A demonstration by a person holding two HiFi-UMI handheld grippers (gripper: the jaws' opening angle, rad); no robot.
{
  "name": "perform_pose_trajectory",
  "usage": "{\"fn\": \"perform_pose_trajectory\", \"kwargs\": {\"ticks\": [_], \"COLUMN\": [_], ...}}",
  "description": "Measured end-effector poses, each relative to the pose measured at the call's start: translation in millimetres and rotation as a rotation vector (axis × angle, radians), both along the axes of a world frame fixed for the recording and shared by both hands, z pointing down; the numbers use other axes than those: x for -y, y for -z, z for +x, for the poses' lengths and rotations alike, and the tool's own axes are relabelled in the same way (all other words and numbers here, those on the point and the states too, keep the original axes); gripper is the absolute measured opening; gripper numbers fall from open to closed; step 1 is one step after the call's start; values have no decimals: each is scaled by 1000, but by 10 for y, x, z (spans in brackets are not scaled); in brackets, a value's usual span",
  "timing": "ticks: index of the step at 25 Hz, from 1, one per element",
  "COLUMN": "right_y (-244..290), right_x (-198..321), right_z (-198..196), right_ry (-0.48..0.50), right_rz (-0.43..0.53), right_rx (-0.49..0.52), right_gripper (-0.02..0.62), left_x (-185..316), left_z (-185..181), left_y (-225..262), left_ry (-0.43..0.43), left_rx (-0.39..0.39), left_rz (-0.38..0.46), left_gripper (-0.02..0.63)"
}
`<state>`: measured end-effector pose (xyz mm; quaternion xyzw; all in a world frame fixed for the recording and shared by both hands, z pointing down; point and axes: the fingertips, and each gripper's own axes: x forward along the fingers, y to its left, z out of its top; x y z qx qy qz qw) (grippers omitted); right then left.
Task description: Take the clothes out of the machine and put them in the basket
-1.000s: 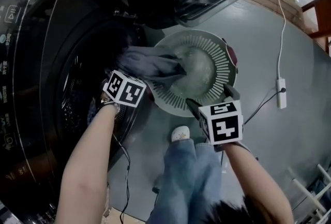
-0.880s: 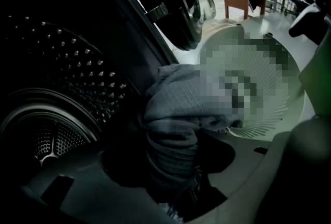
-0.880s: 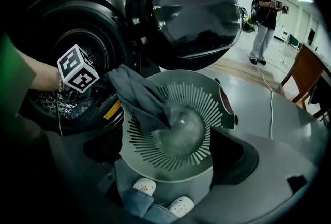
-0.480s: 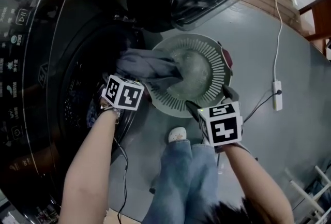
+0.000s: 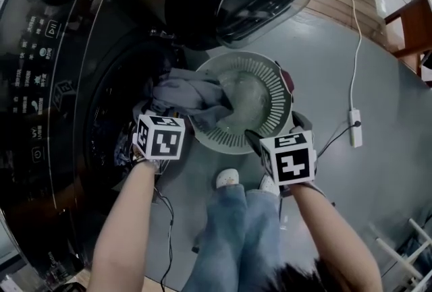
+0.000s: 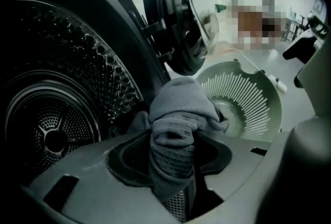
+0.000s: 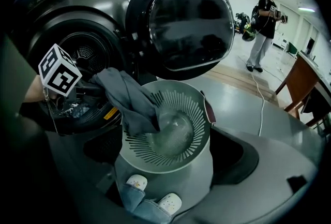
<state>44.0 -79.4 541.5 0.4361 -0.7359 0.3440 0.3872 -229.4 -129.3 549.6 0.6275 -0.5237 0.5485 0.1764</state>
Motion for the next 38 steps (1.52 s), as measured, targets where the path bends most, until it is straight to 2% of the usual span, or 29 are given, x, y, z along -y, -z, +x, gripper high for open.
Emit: {"fn": "perform_pose_trajectory", "kwargs": {"ticks": [5,8,20,31,34,38], "right_y": [59,102,254,296,285,241], "right_x": [26,39,56,115,128,111], "right_z": [91,145,251,560,617,627], "right_ry": [-35,-29,-55,-135,-152,-160], "right_rz": [0,9,25,28,31,21], "right_rx": [-1,-10,-4,3,6,11], "right_gripper": [526,526,526,526,526,526], "left_x": [-79,-100,-23,133,138,78], "left_z": [189,302,1081,1768,1854,1884], "left_y": [154,263,718,1150,1132,939], "left_ry": [72,85,14,-54,-59,-58], "left_rx": [-97,-140,-315,-474,-497,-487], "left_rz": [27,47,120,181,169,105], "left_gripper": [199,198,195,193,193,193]}}
